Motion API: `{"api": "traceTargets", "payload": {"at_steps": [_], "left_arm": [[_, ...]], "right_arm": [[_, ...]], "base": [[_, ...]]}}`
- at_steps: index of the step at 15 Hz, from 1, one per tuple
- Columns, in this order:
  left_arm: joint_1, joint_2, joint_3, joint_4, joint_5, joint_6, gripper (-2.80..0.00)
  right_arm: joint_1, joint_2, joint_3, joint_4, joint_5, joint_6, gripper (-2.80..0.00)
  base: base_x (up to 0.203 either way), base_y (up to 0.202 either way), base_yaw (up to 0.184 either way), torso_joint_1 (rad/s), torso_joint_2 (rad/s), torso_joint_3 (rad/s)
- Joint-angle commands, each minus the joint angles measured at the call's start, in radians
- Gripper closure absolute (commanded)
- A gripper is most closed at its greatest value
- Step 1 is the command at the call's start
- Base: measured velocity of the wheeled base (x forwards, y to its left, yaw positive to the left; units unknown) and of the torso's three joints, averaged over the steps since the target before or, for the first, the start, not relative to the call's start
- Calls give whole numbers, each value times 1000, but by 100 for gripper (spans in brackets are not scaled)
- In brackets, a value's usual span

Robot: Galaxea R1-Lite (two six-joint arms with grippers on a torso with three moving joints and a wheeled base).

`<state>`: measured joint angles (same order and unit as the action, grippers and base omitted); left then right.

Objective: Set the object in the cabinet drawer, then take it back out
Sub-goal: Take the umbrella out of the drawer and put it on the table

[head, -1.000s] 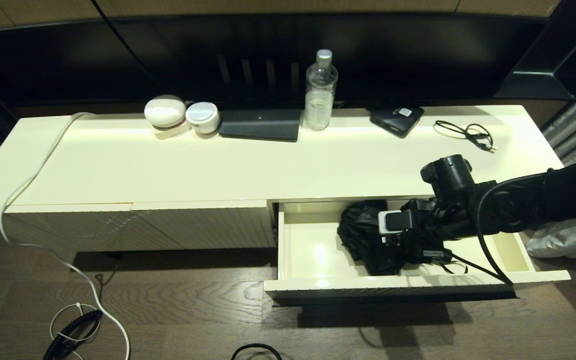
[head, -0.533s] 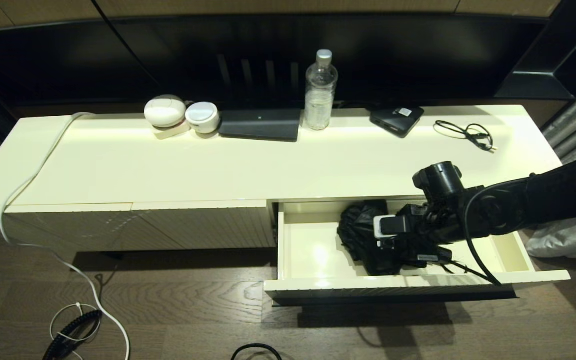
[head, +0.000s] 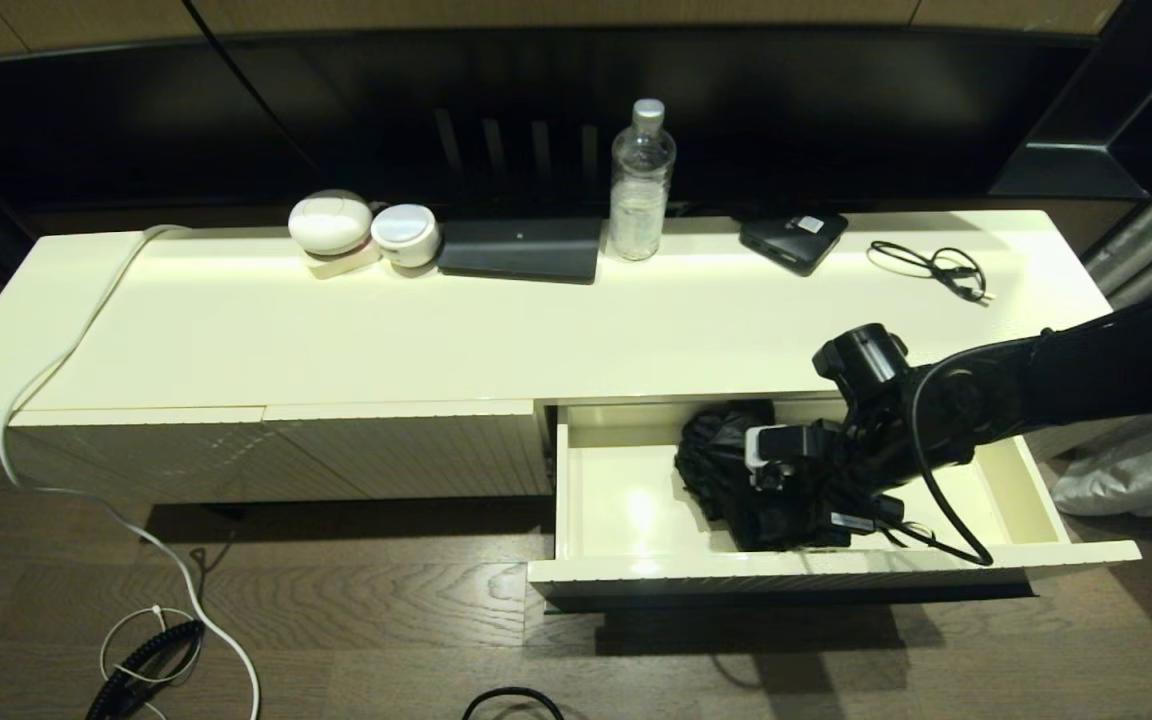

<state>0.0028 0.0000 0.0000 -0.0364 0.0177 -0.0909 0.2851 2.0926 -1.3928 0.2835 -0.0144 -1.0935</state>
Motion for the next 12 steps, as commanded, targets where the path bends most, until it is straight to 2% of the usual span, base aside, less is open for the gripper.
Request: {"api": "traceTargets", "payload": {"at_steps": [1,6,7,12], "left_arm": [[0,0,0,0,1,-1,0],[0,-2,0,0,1,-1,0],[0,-2,0,0,1,-1,0],[0,-2,0,0,1,-1,0]], "right_arm": [[0,32,-5,-19,11,-2,-280],[-3,55,-6,-41,14,2,-280],[-3,55,-3,-41,14,3,0],[1,46,20,-38,13,-2,0]], "base": [[0,0,0,0,0,0],[0,0,0,0,0,0],[0,0,0,0,0,0],[0,0,0,0,0,0]]}}
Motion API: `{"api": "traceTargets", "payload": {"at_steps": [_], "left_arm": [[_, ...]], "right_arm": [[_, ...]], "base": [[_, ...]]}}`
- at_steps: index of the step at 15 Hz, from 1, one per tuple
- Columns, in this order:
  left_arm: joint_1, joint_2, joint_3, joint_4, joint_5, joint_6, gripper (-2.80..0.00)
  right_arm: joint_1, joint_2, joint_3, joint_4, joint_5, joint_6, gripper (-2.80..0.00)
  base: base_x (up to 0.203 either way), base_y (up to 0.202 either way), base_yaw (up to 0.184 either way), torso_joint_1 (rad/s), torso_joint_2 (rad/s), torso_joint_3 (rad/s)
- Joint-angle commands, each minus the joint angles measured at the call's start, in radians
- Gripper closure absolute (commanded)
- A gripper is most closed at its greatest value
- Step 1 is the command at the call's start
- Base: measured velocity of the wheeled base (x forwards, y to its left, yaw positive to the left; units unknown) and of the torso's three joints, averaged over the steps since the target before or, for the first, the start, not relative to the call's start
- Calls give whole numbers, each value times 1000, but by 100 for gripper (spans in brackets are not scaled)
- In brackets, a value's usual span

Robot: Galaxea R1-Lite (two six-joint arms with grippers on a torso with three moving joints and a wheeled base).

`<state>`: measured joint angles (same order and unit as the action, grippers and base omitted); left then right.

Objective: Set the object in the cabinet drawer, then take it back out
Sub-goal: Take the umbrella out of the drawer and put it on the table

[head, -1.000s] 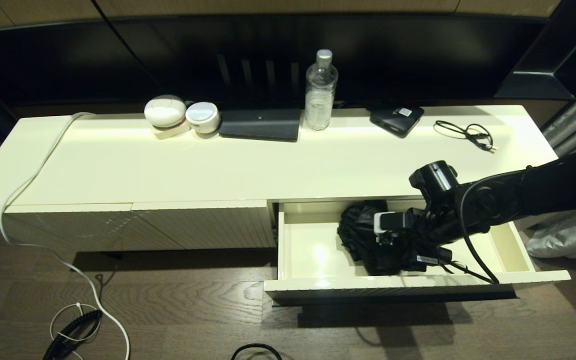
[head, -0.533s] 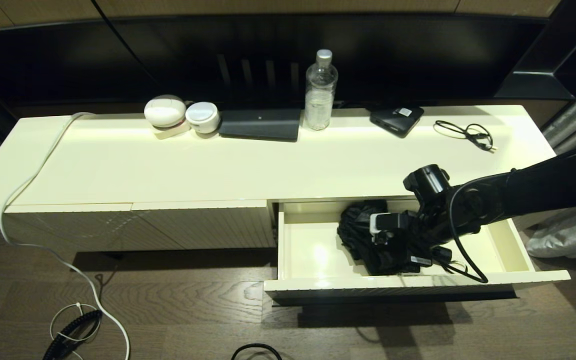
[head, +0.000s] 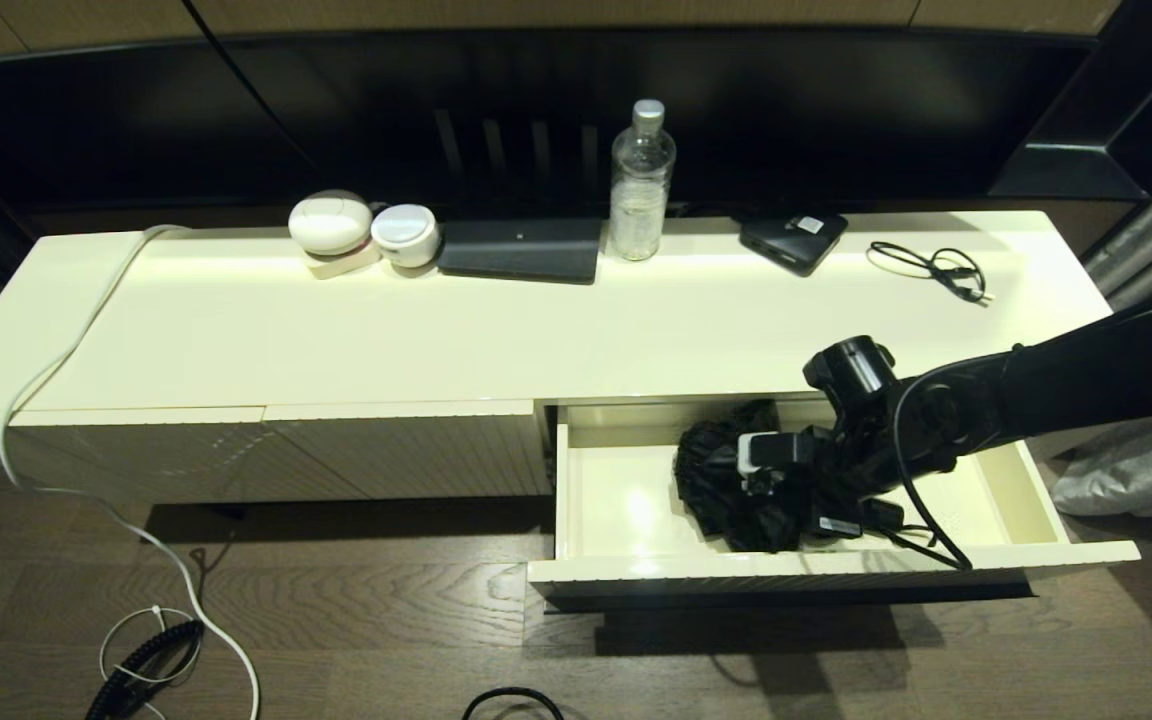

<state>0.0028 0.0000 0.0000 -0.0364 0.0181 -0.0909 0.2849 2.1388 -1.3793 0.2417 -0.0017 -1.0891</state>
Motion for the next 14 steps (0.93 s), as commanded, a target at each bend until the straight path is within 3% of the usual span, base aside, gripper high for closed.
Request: {"api": "traceTargets", "payload": {"at_steps": [1,6,14], "left_arm": [[0,-2,0,0,0,-1,0],[0,-2,0,0,0,-1,0],[0,-2,0,0,0,-1,0]], "right_arm": [[2,-1,15,2,-1,-6,0],[3,-75,86,-19,-9,-10,0],[10,-385,259,-41,-19,-12,0]], "base": [[0,0,0,0,0,0],[0,0,0,0,0,0],[0,0,0,0,0,0]]}}
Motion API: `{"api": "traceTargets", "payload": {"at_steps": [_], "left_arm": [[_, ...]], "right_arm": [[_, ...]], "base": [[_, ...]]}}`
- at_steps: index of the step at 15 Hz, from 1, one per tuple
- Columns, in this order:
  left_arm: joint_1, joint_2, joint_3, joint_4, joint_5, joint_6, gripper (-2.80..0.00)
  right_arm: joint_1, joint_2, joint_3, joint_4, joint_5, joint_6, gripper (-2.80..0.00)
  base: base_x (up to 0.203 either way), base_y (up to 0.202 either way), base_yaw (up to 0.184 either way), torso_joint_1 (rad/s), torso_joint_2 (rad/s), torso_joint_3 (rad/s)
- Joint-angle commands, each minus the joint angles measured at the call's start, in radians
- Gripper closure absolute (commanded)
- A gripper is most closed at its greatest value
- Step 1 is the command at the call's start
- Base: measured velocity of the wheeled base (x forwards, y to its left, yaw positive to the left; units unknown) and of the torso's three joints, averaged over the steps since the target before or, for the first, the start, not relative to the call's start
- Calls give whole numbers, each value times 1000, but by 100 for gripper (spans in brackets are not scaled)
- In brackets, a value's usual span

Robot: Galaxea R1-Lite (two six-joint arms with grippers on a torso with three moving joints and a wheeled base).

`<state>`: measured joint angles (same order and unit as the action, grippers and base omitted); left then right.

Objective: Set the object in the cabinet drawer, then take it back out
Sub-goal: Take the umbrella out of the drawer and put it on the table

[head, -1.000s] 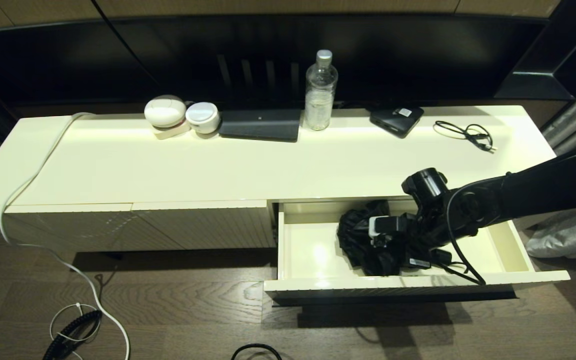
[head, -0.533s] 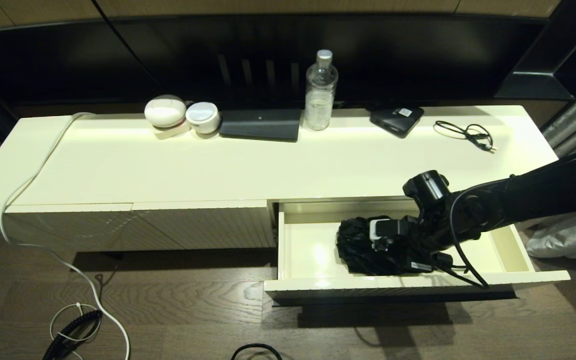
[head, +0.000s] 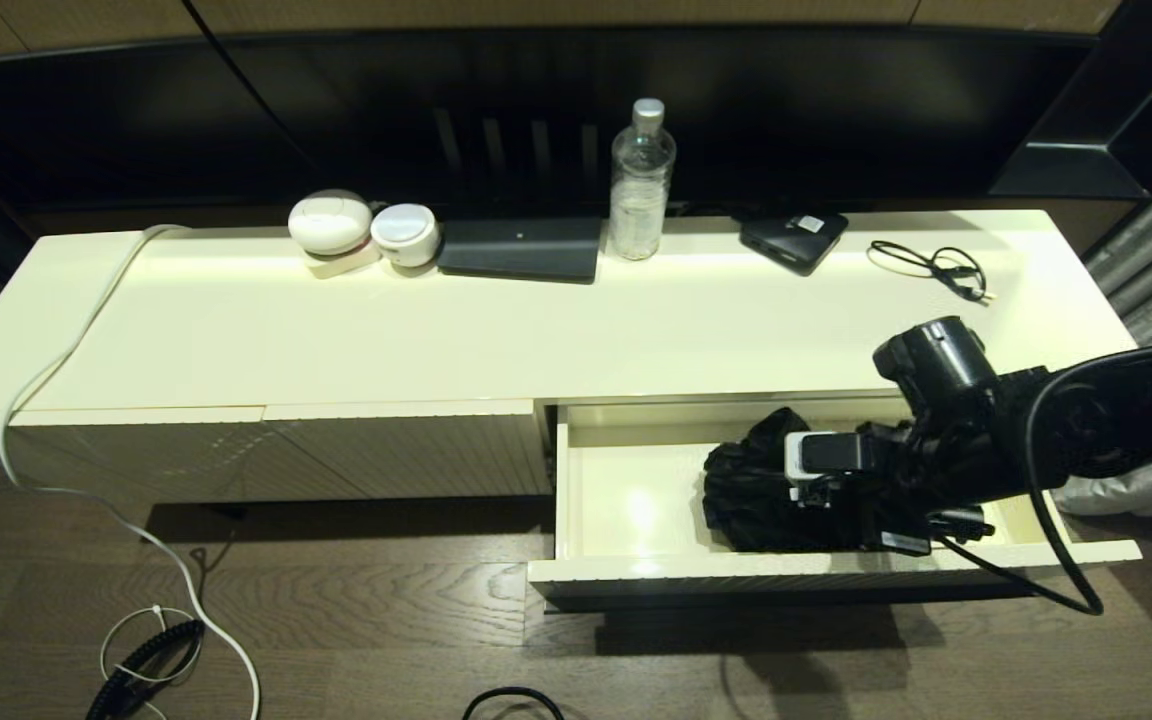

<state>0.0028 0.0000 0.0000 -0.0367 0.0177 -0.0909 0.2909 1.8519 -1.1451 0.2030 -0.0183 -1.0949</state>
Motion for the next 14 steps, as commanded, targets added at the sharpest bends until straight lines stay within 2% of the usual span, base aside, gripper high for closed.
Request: {"api": "traceTargets", "payload": {"at_steps": [1,7,9,11,12,14], "left_arm": [[0,-2,0,0,1,-1,0],[0,-2,0,0,1,-1,0],[0,-2,0,0,1,-1,0],[0,-2,0,0,1,-1,0],[0,-2,0,0,1,-1,0],[0,-2,0,0,1,-1,0]], "right_arm": [[5,-127,29,0,-18,-7,0],[12,-292,36,4,-45,-9,0],[26,-329,1,-18,-60,-9,0],[46,-318,-64,-111,-205,-3,0],[53,-310,-92,-138,-241,-3,0],[53,-291,-112,-156,-255,-5,0]], "base": [[0,0,0,0,0,0],[0,0,0,0,0,0],[0,0,0,0,0,0],[0,0,0,0,0,0],[0,0,0,0,0,0],[0,0,0,0,0,0]]}}
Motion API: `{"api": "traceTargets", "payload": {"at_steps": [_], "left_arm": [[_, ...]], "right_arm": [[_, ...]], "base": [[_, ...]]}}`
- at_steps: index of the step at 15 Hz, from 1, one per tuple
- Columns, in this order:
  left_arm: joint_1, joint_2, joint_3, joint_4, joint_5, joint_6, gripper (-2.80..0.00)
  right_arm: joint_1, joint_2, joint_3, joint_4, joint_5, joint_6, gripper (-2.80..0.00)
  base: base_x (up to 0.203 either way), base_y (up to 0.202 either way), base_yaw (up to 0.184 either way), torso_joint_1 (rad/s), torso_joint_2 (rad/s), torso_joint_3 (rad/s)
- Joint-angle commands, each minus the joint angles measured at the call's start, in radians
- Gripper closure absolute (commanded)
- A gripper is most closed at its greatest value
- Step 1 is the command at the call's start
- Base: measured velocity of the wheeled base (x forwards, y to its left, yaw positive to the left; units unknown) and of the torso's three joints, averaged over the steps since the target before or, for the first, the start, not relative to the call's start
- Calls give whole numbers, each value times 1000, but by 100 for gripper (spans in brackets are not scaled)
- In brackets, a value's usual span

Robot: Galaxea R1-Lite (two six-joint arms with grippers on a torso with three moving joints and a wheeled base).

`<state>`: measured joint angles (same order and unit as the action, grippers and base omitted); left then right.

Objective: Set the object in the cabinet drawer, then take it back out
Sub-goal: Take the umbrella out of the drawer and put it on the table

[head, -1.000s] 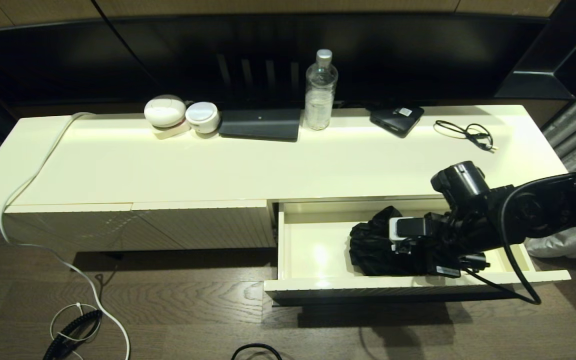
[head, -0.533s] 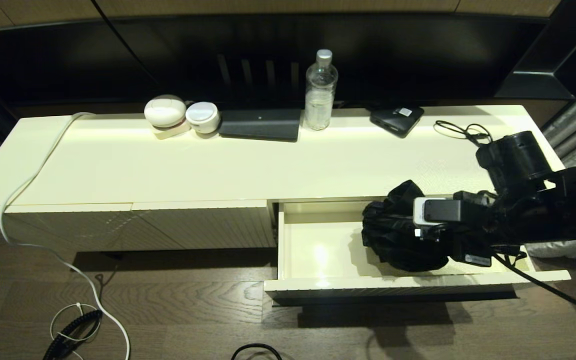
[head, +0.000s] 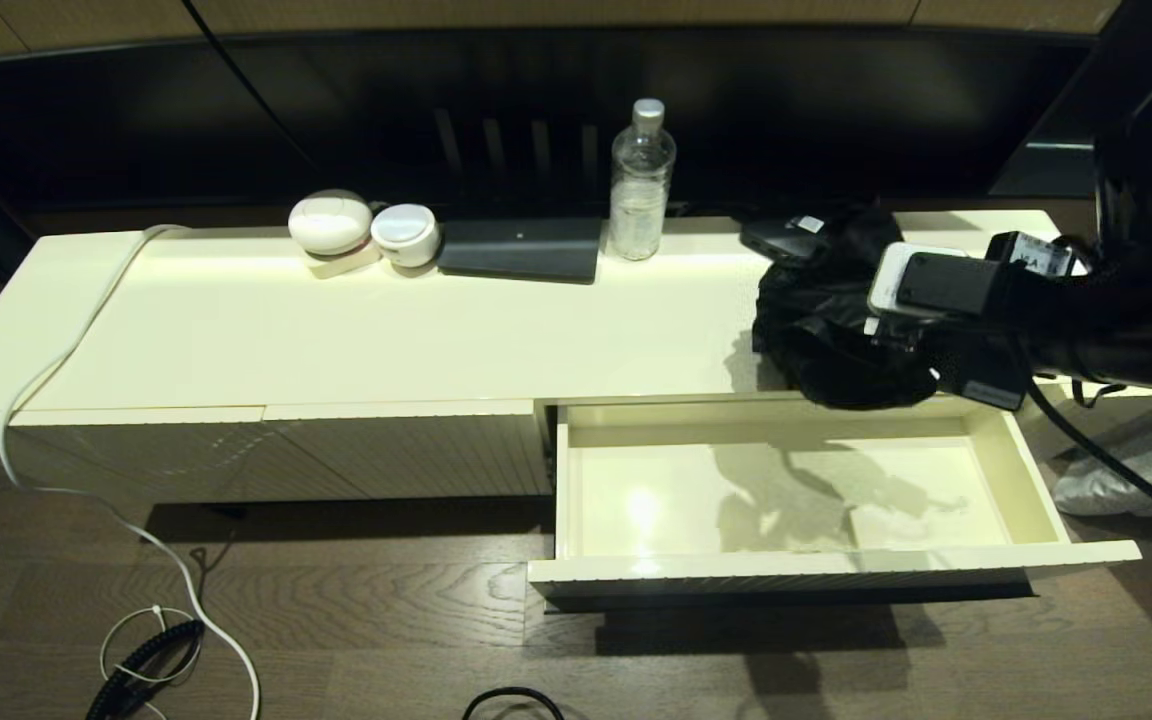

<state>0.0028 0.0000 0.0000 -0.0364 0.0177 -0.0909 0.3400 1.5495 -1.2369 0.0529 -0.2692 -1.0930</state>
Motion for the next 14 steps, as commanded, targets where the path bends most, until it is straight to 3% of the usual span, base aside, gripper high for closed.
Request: {"api": "traceTargets", "payload": {"at_steps": [1,10,14], "left_arm": [[-1,-2,0,0,1,-1,0],[0,-2,0,0,1,-1,0],[0,-2,0,0,1,-1,0]], "right_arm": [[4,35,-37,-29,-6,-8,0],[4,344,-172,-450,-24,-5,0],[-2,396,-173,-512,-38,-6,0]], "base": [[0,0,0,0,0,0],[0,0,0,0,0,0],[0,0,0,0,0,0]]}}
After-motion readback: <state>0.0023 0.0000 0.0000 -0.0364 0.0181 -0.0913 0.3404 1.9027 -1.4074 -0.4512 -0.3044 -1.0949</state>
